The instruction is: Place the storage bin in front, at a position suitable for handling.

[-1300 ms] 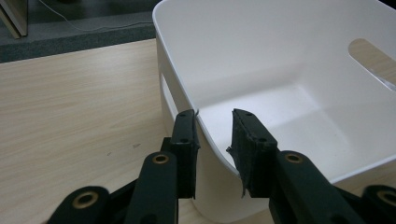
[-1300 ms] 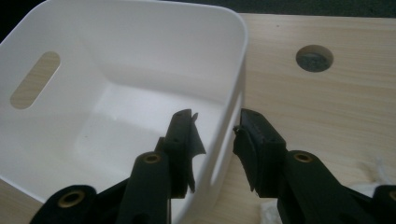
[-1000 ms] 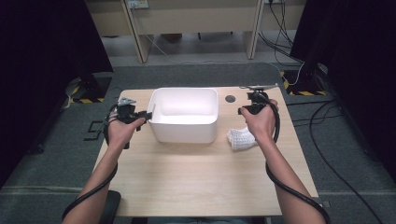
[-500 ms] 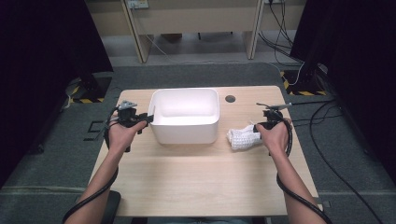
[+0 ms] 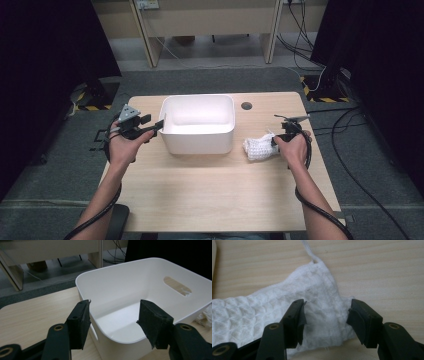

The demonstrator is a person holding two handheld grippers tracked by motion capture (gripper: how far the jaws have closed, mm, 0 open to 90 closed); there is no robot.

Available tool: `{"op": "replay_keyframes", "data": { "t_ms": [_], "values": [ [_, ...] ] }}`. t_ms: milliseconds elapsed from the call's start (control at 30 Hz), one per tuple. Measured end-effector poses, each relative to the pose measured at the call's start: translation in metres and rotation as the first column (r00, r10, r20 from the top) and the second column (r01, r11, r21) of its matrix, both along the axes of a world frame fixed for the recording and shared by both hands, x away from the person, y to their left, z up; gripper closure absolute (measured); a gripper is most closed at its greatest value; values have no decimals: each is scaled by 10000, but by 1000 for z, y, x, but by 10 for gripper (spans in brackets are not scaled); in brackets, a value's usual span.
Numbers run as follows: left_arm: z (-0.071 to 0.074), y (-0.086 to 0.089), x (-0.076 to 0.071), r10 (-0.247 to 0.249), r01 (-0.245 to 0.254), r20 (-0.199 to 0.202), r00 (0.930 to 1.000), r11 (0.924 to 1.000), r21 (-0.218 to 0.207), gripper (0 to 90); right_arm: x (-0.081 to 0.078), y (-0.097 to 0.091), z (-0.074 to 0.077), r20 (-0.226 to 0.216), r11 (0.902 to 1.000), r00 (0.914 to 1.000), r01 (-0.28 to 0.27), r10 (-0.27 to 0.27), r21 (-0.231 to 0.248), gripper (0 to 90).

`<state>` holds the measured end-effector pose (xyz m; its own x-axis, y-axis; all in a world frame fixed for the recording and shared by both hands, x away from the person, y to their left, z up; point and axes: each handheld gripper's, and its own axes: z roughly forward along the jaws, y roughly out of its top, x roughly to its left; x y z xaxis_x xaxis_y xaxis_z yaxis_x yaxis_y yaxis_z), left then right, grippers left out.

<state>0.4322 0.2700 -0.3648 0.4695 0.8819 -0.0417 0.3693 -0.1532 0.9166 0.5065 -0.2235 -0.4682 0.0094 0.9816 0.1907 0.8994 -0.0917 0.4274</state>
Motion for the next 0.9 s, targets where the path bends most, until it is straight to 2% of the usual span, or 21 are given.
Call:
{"op": "replay_keyframes", "data": {
  "t_ms": [167,267,533,667,833,900],
  "values": [
    [2,-7,-12,-371,374,148,9992,9992,-150,417,1,2,-5,-98,10000,10000,-12,11,-38,464],
    [-2,-18,-21,-695,697,206,9974,9975,-111,415,2,3,-7,-81,9999,10000,-7,6,-118,473],
    [-9,-27,-31,-1014,1015,181,9947,9948,-5,420,3,7,-10,-48,9997,9999,-150,149,-209,536],
    [-13,-32,-38,-1224,1222,126,9924,9924,153,424,3,8,-9,-103,9992,9995,-305,302,-276,604],
    [-18,-41,-45,-1543,1539,81,9880,9875,332,427,2,11,-8,-85,9982,9985,-534,532,-277,746],
    [-19,-44,-47,-1630,1626,57,9866,9856,473,427,2,12,-7,-98,9978,9982,-588,585,-320,770]
  ]
}}
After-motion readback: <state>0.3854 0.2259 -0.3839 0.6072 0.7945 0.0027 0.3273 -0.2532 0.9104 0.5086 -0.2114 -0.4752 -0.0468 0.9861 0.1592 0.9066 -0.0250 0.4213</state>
